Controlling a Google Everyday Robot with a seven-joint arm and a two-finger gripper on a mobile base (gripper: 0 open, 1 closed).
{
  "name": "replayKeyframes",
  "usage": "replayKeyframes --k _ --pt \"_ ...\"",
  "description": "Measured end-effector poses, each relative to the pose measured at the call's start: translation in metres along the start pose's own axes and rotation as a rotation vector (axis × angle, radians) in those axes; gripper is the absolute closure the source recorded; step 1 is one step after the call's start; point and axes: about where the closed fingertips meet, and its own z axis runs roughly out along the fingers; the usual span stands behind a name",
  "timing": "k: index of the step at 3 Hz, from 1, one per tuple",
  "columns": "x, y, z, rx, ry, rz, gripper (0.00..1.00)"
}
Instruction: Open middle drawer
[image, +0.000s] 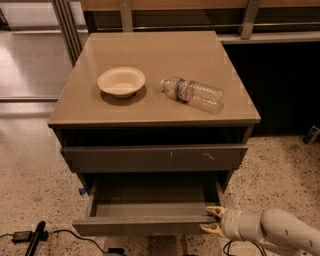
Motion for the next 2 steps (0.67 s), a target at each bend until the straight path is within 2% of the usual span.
replayKeyframes --k 1,2 --pt "0.000 0.011 -0.021 0.022 0.014 -0.021 0.79" --pt "0.000 0.036 -0.034 0.011 -0.015 -0.041 1.00"
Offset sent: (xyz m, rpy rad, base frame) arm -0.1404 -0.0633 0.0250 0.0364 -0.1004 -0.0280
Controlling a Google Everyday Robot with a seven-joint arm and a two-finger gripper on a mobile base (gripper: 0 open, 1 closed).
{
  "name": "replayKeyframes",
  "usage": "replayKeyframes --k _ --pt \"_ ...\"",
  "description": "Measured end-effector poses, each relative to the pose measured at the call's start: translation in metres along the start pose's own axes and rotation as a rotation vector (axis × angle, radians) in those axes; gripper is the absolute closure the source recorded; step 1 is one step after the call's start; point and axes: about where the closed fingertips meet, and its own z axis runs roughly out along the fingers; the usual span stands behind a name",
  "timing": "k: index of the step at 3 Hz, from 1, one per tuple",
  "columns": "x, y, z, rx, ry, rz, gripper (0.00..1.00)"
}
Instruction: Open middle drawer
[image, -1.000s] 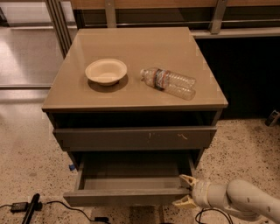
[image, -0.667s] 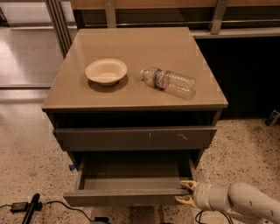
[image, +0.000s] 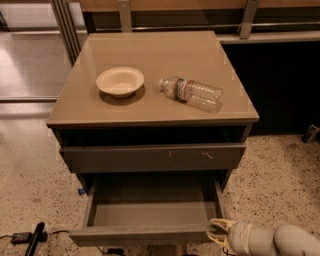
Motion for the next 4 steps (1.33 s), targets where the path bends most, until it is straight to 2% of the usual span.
replayKeyframes --k 1,2,3,4 --pt "-0.002 0.000 -0.002 0.000 0.000 0.000 1.00" --pt "0.009 0.014 -0.012 0.012 -0.015 0.020 1.00" --pt "0.008 0.013 -0.011 0.012 -0.015 0.020 0.86" --pt "0.008 0.013 -0.011 0.012 -0.015 0.020 0.63"
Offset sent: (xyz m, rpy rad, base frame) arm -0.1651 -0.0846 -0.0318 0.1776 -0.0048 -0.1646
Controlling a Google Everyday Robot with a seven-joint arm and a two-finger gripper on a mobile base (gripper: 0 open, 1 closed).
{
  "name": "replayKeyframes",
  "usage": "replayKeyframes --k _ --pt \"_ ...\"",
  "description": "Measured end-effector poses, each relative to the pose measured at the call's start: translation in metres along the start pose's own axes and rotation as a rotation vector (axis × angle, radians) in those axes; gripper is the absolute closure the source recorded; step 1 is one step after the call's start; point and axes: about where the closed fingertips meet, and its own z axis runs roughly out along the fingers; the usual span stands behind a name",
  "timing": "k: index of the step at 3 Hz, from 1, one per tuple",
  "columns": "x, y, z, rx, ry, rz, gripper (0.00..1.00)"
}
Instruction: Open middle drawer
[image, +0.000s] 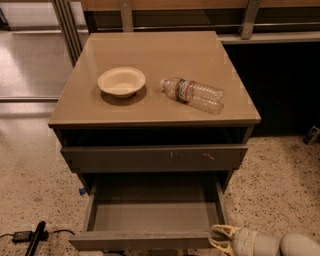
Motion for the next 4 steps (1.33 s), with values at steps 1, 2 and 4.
replayKeyframes --k 1,2,4 --pt "0.0000 0.0000 0.0000 0.000 0.000 0.000 0.41" --pt "0.0000 0.0000 0.0001 0.000 0.000 0.000 0.09" --pt "-0.0001 0.0001 0.0001 0.000 0.000 0.000 0.00"
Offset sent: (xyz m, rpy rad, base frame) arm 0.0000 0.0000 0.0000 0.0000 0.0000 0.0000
